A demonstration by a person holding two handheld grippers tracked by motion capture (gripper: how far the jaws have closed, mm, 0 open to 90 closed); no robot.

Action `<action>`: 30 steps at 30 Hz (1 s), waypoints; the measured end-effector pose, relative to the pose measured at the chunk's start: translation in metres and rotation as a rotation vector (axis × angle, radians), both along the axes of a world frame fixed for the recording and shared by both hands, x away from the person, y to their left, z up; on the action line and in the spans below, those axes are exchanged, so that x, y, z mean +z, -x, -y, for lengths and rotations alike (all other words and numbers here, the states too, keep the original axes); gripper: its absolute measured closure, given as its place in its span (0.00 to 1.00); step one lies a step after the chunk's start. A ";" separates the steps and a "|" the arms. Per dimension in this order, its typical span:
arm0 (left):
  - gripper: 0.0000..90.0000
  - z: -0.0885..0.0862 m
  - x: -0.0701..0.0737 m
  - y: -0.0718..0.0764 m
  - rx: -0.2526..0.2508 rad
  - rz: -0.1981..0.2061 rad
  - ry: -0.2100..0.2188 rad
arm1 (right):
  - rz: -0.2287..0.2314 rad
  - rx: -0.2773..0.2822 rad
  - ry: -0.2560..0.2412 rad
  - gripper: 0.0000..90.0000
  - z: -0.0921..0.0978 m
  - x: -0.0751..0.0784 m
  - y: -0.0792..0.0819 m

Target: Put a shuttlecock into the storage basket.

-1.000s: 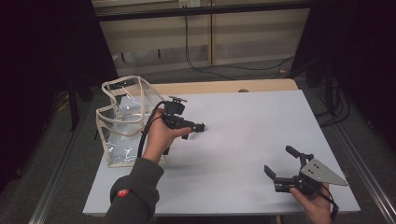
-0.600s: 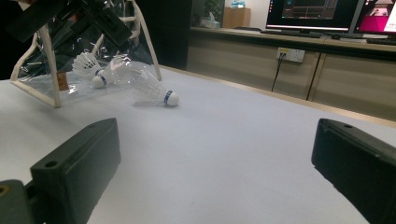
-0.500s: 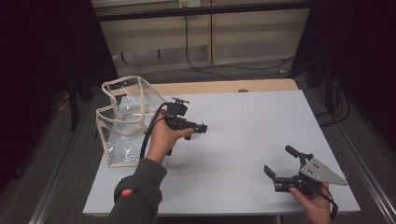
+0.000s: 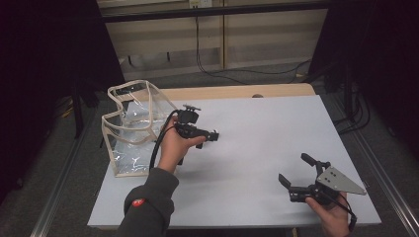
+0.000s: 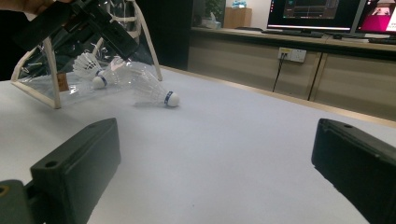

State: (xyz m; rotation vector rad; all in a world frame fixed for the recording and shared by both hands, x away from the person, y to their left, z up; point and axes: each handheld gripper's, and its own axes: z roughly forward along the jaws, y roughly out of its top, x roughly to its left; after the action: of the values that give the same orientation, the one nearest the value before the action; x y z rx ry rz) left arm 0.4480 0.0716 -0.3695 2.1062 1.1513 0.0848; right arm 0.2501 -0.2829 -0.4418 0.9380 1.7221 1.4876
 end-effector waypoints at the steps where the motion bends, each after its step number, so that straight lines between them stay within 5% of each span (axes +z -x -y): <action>1: 0.07 0.000 -0.001 0.000 0.005 -0.002 0.003 | 0.000 0.000 -0.001 0.02 0.000 0.000 0.000; 20: 0.20 -0.004 -0.018 -0.002 0.083 -0.013 0.029 | 0.002 0.011 -0.002 0.02 -0.004 0.001 -0.001; 30: 0.33 -0.004 -0.030 -0.007 0.099 -0.019 0.008 | -0.001 0.011 0.001 0.02 -0.004 0.000 -0.002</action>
State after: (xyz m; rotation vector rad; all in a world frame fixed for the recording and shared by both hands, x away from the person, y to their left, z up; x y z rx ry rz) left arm 0.4554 0.0759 -0.3991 2.0469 1.2651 0.1059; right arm 0.2518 -0.2792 -0.4419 0.9307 1.7316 1.4930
